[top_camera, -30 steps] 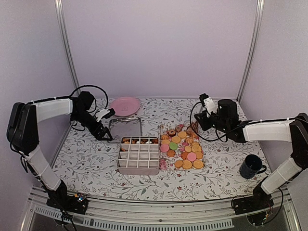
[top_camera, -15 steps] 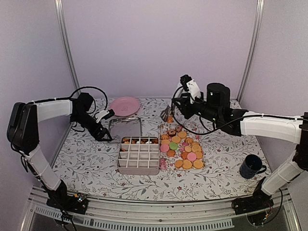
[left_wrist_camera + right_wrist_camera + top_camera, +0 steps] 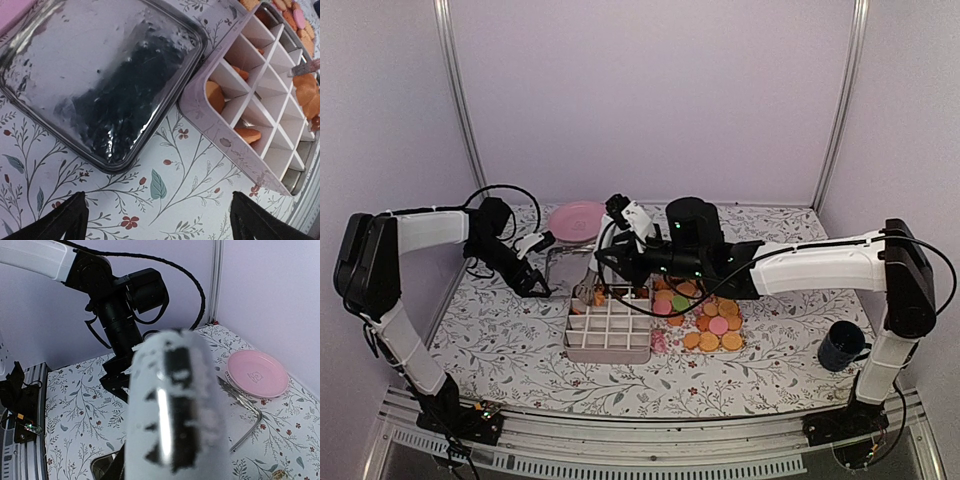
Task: Pack the cookies
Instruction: Place the fake cookies in the empty pocket of the box.
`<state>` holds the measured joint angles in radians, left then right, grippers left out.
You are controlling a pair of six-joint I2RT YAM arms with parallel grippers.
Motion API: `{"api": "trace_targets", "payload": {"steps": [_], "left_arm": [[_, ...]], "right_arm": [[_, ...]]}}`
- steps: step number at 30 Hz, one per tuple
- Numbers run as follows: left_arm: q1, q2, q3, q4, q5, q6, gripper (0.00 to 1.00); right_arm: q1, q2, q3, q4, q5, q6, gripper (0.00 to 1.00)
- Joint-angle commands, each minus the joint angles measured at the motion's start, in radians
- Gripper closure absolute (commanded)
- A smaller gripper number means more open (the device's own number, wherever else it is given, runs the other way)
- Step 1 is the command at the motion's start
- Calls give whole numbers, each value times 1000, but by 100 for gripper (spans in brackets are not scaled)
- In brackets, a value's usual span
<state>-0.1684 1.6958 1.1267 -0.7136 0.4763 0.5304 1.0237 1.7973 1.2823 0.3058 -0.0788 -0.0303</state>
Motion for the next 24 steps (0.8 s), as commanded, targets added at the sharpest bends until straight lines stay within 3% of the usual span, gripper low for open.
{"api": "trace_targets", "payload": {"steps": [1, 24], "left_arm": [[11, 2, -10, 22, 26, 1, 1], [13, -16, -13, 25, 36, -32, 1]], "right_arm": [[6, 12, 24, 52, -31, 25, 76], [5, 85, 36, 52, -14, 17, 67]]}}
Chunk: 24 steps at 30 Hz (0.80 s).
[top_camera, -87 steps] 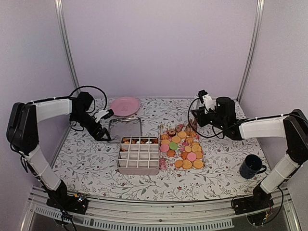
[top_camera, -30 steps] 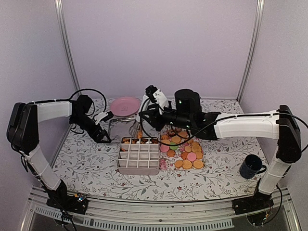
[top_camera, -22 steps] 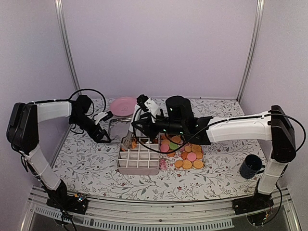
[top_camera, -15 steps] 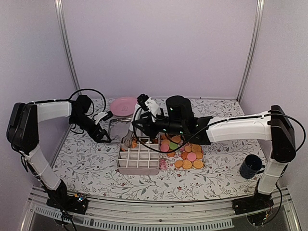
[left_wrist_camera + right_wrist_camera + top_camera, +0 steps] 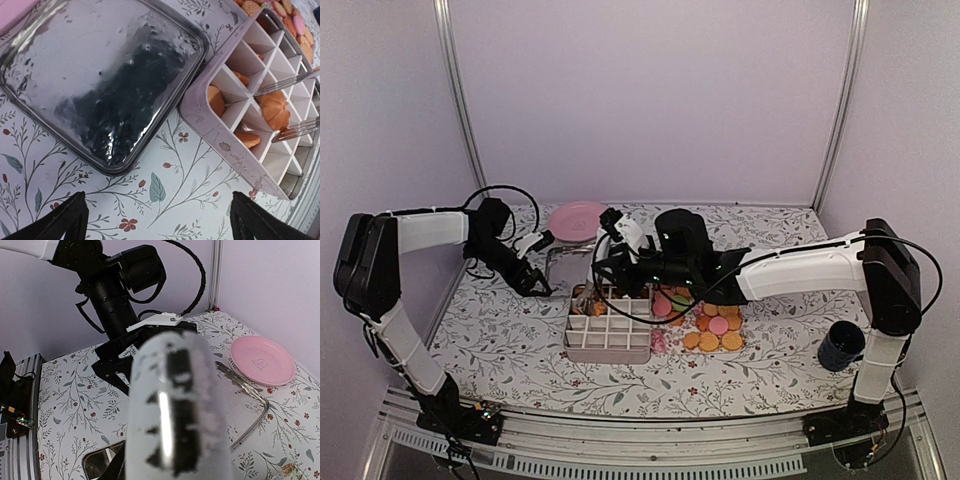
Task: Pack the cookies
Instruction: Place the fake cookies in the empty pocket of the box.
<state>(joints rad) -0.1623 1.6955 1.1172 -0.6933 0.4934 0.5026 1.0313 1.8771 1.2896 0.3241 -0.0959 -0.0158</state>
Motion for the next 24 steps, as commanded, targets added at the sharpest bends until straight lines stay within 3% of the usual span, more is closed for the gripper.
{"api": "trace_targets", "payload": {"steps": [1, 24], "left_arm": [[7, -13, -3, 5, 19, -4, 1], [6, -36, 5, -25, 27, -4, 1]], "right_arm": [[-2, 3, 27, 33, 5, 1, 66], [-9, -27, 28, 36, 61, -30, 56]]}}
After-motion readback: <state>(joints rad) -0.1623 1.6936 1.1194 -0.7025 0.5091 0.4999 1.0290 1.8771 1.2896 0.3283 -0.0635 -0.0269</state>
